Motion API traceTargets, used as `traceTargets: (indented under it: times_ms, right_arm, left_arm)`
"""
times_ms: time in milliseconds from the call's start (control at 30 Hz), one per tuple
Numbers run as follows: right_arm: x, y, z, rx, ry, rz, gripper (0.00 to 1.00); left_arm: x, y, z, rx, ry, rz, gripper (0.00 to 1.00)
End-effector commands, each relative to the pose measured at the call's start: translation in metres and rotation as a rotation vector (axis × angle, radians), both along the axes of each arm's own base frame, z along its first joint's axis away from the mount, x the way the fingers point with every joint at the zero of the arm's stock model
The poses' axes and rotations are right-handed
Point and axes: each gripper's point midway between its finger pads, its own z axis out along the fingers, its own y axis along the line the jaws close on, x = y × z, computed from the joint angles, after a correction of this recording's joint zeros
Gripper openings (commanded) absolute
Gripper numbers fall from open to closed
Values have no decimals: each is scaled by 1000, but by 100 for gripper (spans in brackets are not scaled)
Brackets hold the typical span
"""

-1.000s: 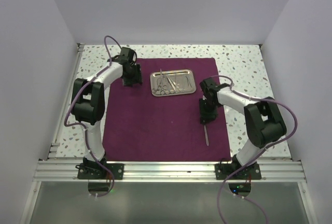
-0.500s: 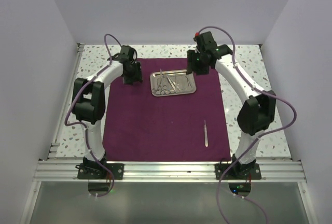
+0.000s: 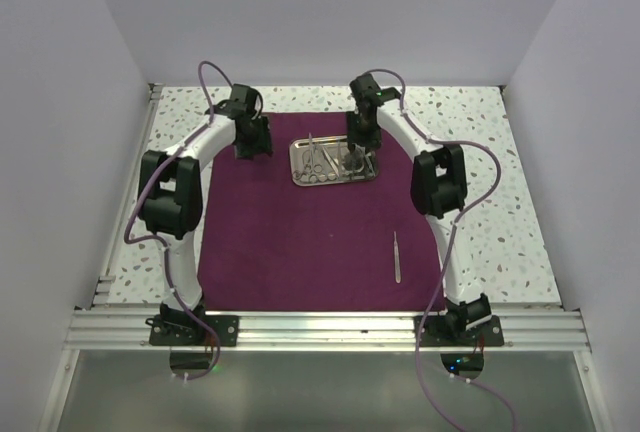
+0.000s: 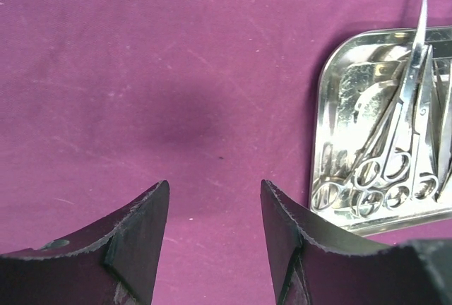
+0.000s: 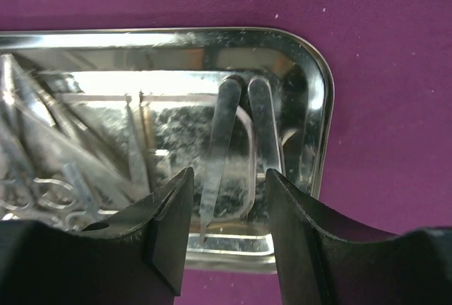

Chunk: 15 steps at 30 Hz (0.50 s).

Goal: Open and lay out the surgical kit
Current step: Pick up the medical item from the container.

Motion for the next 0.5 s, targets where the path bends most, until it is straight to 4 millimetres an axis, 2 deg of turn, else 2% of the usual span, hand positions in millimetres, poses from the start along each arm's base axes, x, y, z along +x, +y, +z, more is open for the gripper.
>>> traceTargets:
  times_ms: [0, 200, 367, 467]
  right_arm:
    - [15, -2, 26, 12, -61, -4, 49]
    - [9, -13, 6, -33, -18, -16, 47]
    - [6, -27, 8, -79, -20, -27, 46]
    - [-2, -31, 0, -92, 10, -26, 46]
  left_arm:
    - [9, 12, 14, 17, -36, 14, 58]
    - [10, 19, 13, 18, -35, 28, 58]
    - [12, 21, 8, 18, -27, 33, 58]
    - [13, 20, 6, 14, -23, 31, 58]
